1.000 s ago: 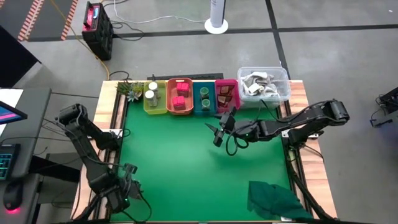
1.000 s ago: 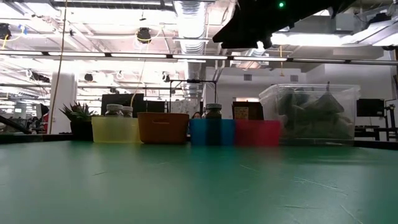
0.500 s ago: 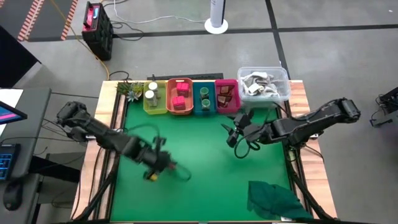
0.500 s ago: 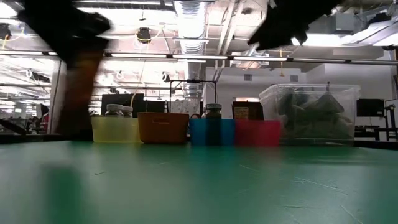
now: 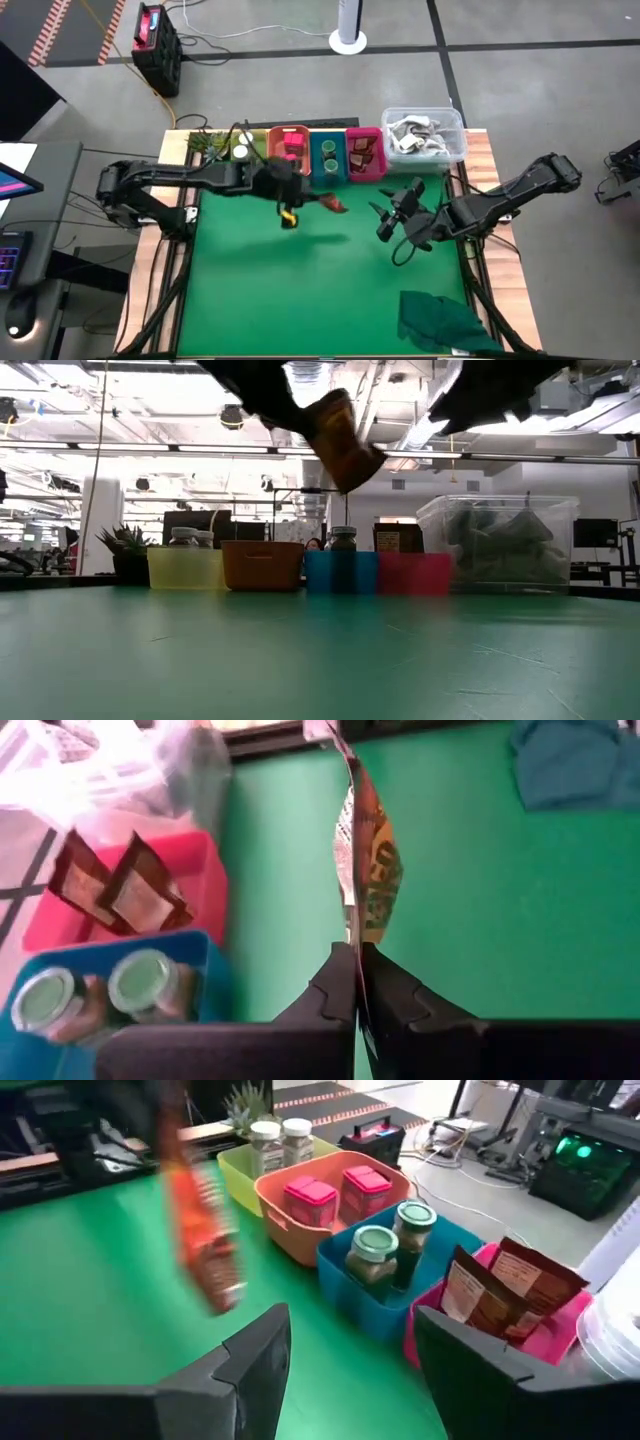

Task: Sort spices by type
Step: Put the brown seasoning bag into the red bin

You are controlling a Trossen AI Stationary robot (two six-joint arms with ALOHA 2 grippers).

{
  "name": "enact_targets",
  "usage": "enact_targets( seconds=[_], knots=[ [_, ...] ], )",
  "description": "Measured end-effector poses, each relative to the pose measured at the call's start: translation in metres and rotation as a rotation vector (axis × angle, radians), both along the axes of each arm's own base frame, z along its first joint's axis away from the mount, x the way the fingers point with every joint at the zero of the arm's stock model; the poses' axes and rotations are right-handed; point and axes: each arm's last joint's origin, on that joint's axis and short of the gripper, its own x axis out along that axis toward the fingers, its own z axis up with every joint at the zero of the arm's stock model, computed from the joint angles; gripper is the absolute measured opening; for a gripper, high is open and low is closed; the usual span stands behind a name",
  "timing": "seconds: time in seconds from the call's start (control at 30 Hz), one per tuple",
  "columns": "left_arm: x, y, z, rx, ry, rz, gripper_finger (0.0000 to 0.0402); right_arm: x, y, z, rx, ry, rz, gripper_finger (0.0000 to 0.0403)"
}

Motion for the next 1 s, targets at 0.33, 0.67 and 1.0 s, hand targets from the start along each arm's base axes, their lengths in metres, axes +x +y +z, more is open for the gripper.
enact_targets(
  seconds=[0.33, 0.67, 1.0],
  knots=[
    [0.053, 0.055, -0.02, 0.028, 0.009, 0.025, 0.0, -0.02, 0.013, -0.002, -0.044, -0.036, -0.079, 0.024],
    [0.1, 0.111, -0.029, 0.071, 0.061, 0.093, 0.0, -0.026, 0.013, -0.009, -0.051, 0.015, -0.09, 0.024],
    [0.109, 0.139, -0.034, 0.108, 0.008, 0.131, 0.0, -0.029, 0.007, -0.007, -0.08, 0.047, -0.099, 0.024]
  ],
)
